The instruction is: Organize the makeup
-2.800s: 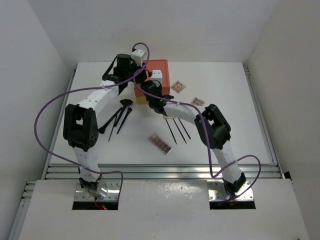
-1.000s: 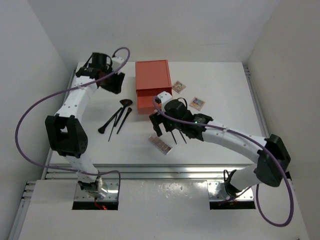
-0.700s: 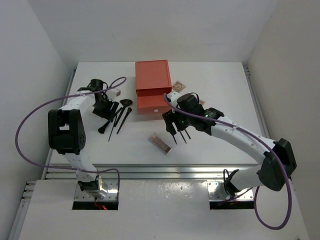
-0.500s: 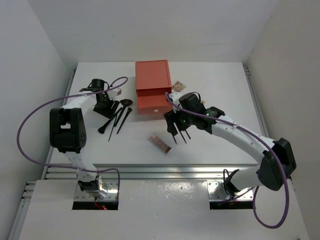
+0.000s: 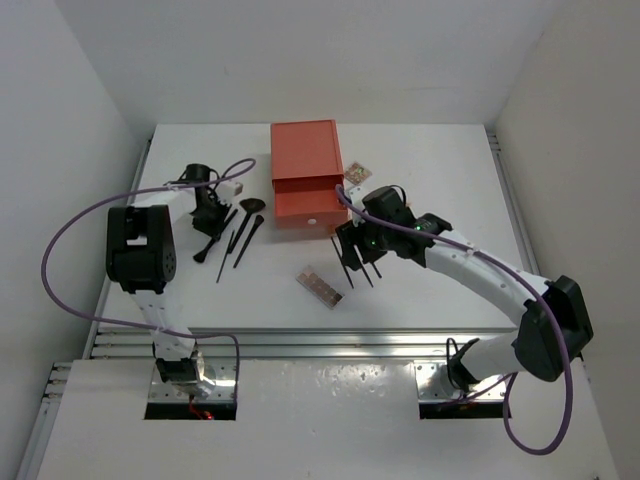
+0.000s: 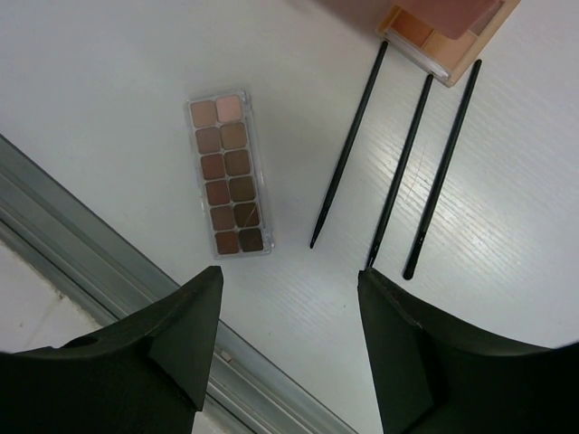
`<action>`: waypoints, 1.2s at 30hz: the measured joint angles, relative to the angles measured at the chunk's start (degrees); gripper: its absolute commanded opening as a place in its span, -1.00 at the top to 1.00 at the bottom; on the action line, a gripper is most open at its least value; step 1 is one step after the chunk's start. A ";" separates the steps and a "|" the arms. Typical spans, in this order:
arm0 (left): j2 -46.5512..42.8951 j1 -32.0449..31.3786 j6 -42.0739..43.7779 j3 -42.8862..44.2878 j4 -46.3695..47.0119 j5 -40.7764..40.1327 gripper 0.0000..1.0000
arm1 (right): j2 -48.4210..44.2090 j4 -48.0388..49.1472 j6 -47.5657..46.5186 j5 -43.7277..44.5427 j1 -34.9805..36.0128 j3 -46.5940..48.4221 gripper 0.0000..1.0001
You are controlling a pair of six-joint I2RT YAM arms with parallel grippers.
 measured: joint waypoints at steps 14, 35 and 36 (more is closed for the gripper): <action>-4.50 -1.79 -1.14 21.22 -6.21 -2.54 1.00 | 2.23 -1.97 4.09 0.20 -12.44 -1.36 0.48; -4.39 -29.42 10.12 20.48 -3.52 2.64 1.00 | 22.56 1.86 5.53 -2.71 -19.98 1.01 0.26; -4.24 -29.57 10.32 19.69 -2.86 2.60 1.00 | 23.02 1.86 5.55 -3.15 -19.93 1.38 0.21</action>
